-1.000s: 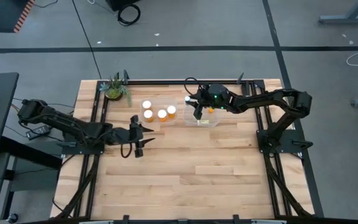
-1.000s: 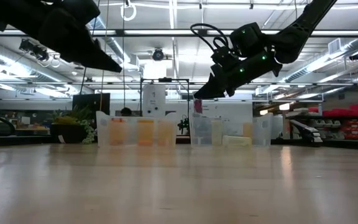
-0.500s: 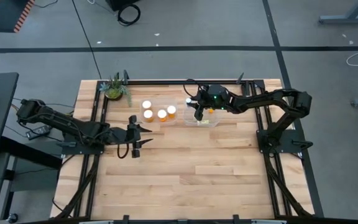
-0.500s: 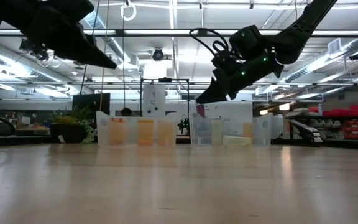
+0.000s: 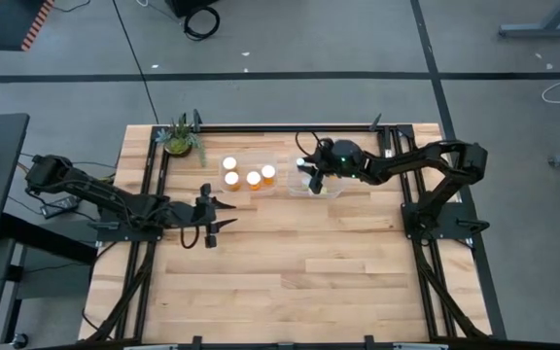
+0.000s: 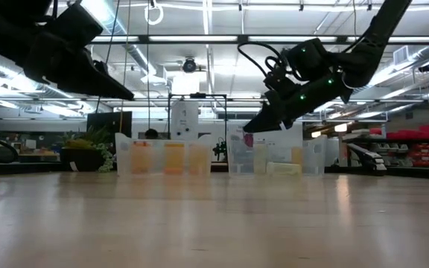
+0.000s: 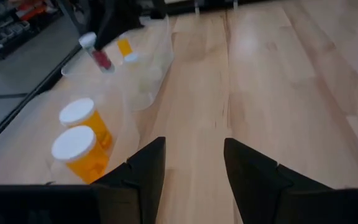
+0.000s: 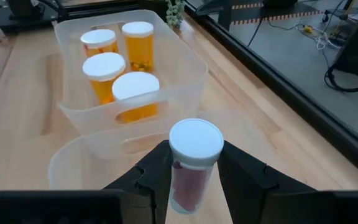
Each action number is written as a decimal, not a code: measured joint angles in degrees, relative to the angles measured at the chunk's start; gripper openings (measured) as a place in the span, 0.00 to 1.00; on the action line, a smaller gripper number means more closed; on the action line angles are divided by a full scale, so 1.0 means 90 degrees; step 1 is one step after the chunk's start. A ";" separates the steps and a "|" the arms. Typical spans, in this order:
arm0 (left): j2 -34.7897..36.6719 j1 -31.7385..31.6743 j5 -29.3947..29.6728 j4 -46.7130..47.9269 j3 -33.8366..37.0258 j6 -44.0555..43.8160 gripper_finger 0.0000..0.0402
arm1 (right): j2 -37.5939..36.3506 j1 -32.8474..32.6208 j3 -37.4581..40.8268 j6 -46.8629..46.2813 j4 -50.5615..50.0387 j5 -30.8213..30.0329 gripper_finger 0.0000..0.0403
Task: Pick and place medicine bottles into bin by pill shape (circle, oval)
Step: Put the small blue pill bottle into the right transparent bin
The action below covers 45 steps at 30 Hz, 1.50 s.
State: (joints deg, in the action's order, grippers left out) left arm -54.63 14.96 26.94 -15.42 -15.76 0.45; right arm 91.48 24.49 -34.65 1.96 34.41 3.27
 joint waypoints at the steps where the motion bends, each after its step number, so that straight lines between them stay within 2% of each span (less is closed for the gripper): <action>1: 0.0004 0.0000 0.0002 -0.0105 0.0021 0.0022 0.43 | 0.0000 -0.0002 0.0054 -0.0047 0.0061 0.0000 0.33; 9: 0.0007 0.0000 0.0000 -0.0640 0.0024 0.0358 0.43 | 0.0189 -0.0215 0.0339 -0.0167 0.0720 -0.0383 0.33; 22: 0.0004 -0.0005 0.0002 -0.0829 0.0024 0.0359 0.43 | 0.1261 -0.0206 -0.0223 -0.0061 0.1098 -0.0477 0.33; 38: 0.0004 -0.0005 0.0002 -0.0831 0.0024 0.0354 0.43 | 0.0406 -0.0173 -0.0246 -0.0117 0.0015 -0.0457 0.33; 45: 0.0004 -0.0005 0.0002 -0.0829 0.0024 0.0345 0.43 | 0.0423 0.0049 -0.0248 -0.0011 -0.0351 -0.0306 0.33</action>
State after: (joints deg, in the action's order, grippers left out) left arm -54.59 14.92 26.96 -22.88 -15.55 3.55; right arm 95.29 24.92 -36.88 1.85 31.26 0.51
